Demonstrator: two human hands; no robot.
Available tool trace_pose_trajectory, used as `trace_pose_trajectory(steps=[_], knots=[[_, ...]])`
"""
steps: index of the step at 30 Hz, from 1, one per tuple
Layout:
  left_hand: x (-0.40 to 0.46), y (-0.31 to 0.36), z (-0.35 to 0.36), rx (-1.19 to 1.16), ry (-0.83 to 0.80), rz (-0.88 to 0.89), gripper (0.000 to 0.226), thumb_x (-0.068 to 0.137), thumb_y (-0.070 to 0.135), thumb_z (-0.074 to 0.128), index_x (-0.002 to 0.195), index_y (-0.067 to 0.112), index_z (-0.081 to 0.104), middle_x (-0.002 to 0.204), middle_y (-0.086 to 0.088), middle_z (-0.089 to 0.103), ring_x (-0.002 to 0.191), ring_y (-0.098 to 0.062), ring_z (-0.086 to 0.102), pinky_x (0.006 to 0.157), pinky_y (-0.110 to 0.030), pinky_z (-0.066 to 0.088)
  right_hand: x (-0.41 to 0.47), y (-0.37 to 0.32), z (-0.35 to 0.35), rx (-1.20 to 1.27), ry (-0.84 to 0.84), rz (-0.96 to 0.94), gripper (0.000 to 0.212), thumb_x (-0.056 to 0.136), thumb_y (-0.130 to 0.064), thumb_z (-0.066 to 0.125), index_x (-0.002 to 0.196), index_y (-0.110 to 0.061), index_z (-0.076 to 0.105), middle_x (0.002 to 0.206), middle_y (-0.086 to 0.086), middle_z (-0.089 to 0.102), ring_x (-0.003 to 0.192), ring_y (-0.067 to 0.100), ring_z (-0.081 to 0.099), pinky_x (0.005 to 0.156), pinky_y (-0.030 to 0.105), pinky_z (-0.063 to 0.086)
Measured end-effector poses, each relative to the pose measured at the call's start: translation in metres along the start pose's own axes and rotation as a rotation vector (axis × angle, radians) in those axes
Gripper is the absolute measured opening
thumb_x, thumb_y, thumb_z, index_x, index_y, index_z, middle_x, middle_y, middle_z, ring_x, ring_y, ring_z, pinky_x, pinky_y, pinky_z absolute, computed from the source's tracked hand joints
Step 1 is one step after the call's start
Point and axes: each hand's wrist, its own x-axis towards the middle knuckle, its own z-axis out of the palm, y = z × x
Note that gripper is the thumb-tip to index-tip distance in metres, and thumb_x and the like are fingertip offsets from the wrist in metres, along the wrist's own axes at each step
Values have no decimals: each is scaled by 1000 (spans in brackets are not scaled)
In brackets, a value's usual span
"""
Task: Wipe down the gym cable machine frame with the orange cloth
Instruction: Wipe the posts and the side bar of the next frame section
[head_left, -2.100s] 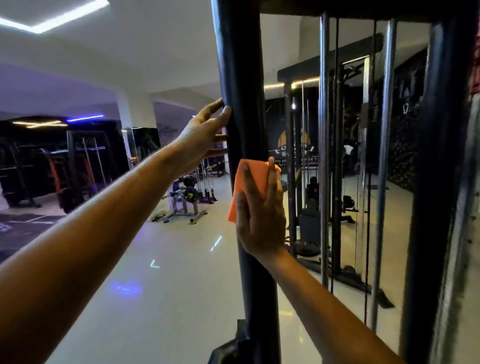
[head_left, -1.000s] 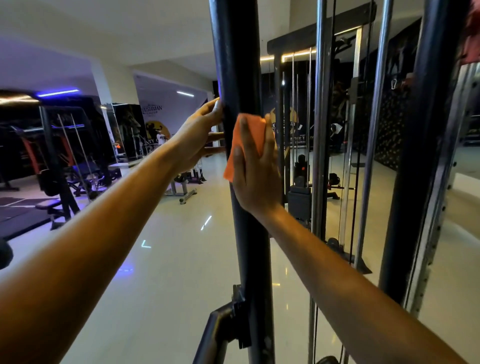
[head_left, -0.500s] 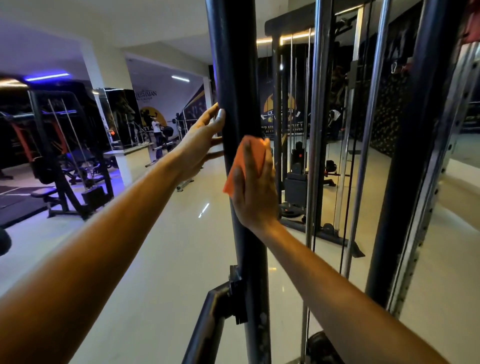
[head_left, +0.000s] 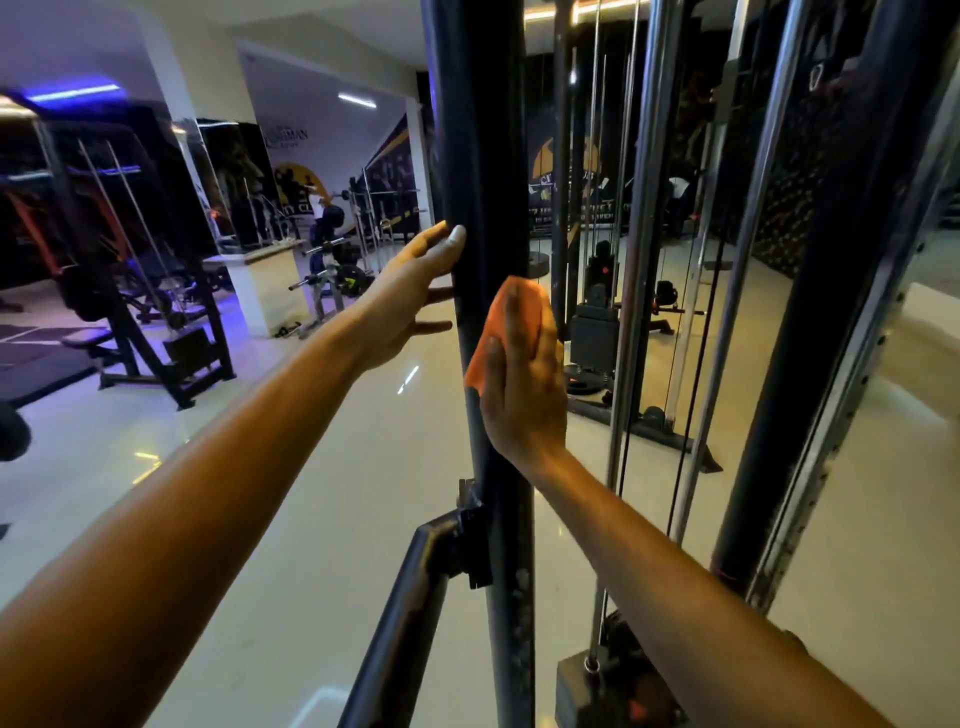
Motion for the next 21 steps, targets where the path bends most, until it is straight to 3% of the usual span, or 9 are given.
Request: trace_pose_trajectory(steps=[2,4,7,10,14,17,19,21], knots=[[-1,-2,1,-18,23,-14,73,92,75,67,154,42,48,152,6,60,136,-22,62,111,-59,50,26,-12,-4,-4,38,16,61,114,-61,14,171,-41,5,177,15,14,145,41,47,94,57,62],[-4,-9,3,-46,41,-28,66,93,72,68,150,40,53,147,6,64,133,-20,64,110,-56,50,27,-14,-2,-41,46,10,62,115,-58,21,172,-38,5,178,14,11,149,41,42,105,60,56],[-13,-29,9,-8,62,-75,67,89,80,64,141,38,60,142,7,67,131,-17,63,114,-54,45,-20,9,13,-141,-62,-43,72,116,-51,38,171,-43,-7,180,17,-8,161,46,21,120,65,40],[-23,-44,8,5,45,-117,71,87,81,65,141,36,62,142,6,67,131,-17,63,114,-54,47,-73,38,24,-149,-180,-11,94,112,-43,55,167,-49,-21,179,15,-19,163,48,12,118,71,41],[-29,-50,8,-60,97,-112,69,93,71,68,145,27,59,145,3,63,130,-19,64,113,-51,52,-57,29,16,-75,-149,-21,71,114,-59,32,171,-44,-7,180,15,-14,160,46,19,112,69,48],[-28,-53,18,-91,119,-109,64,95,72,64,143,29,60,145,3,63,131,-20,63,113,-52,51,-20,9,11,-42,-38,25,63,117,-52,33,173,-34,11,180,16,-1,157,42,29,113,61,49],[-30,-58,27,-96,55,-136,64,98,75,56,147,33,57,148,3,62,134,-21,62,115,-52,49,-17,7,14,-56,-21,30,63,117,-50,33,174,-34,11,180,16,-1,156,42,31,113,62,49],[-32,-64,35,-121,2,-148,70,98,79,50,154,37,52,153,3,59,136,-20,61,117,-50,48,-41,19,19,-81,-88,18,67,116,-55,31,174,-39,0,180,13,-9,159,44,27,113,66,48]])
